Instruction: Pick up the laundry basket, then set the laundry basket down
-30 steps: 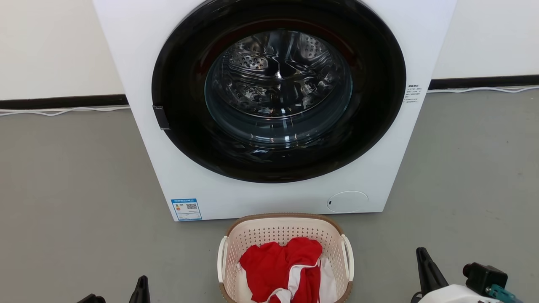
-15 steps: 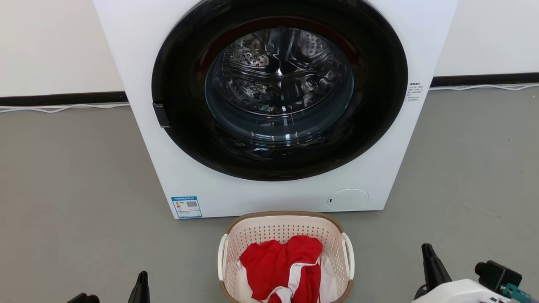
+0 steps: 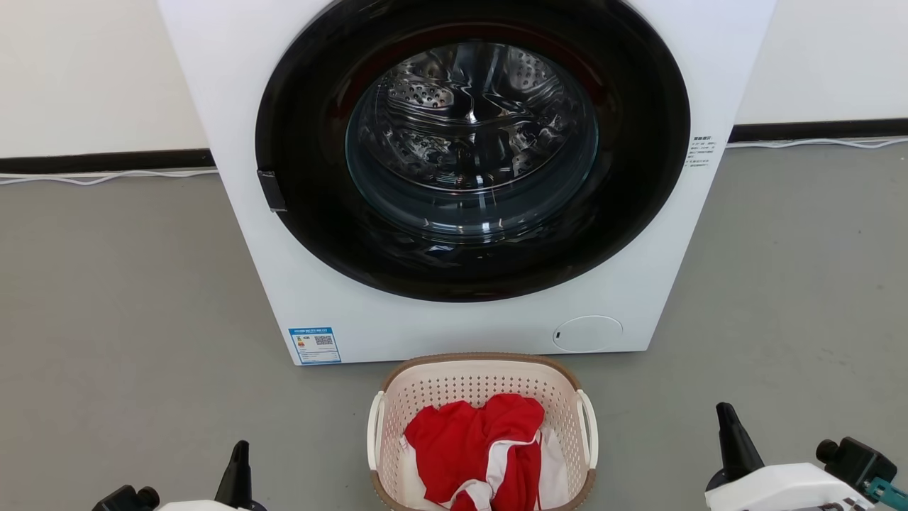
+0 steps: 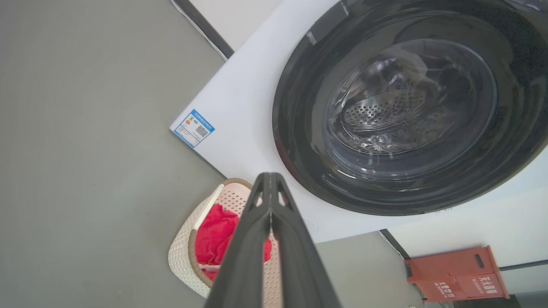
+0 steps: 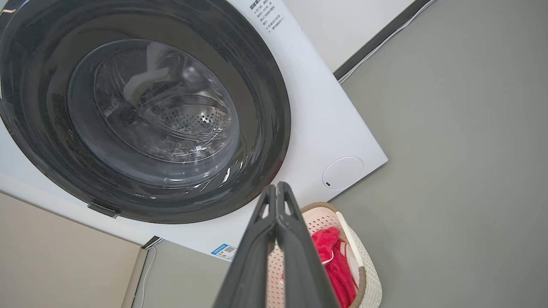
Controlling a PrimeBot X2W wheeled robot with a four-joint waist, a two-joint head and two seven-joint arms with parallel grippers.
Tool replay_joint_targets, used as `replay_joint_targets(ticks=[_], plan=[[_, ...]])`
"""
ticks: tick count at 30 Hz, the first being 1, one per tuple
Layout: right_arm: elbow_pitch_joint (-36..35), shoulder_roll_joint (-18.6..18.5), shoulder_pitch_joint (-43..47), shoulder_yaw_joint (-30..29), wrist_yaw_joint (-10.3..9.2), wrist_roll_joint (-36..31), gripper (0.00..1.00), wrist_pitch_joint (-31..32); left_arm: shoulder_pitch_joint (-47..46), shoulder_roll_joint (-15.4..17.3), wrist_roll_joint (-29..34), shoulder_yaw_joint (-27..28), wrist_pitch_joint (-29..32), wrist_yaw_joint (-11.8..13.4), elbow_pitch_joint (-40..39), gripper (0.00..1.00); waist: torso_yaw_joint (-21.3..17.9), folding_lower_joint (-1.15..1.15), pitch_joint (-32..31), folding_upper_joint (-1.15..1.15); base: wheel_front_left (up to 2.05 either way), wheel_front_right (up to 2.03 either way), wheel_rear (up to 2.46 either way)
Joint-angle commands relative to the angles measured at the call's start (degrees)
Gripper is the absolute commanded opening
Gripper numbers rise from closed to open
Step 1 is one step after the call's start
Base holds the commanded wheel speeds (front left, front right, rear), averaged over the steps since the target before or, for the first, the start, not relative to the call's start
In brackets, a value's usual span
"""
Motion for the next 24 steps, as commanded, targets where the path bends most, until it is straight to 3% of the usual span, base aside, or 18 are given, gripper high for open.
replay_joint_targets(ticks=[1,24], plan=[[-2.17,-0.25,-2.49,0.15,0.20,2.27,0.00,0.79,-3.13,0.57,-2.01,1.04,0.34,-0.71,-2.02,0.00,0.02,-0.01,0.06,0.00,0.00,0.00,0.00],[-5.41,-0.29,-2.92,-0.74,0.28,18.91,0.00,4.58,-4.38,0.72,-15.72,1.54,4.22,-1.63,-4.73,0.00,0.22,-0.01,0.84,0.00,0.00,0.00,0.00]])
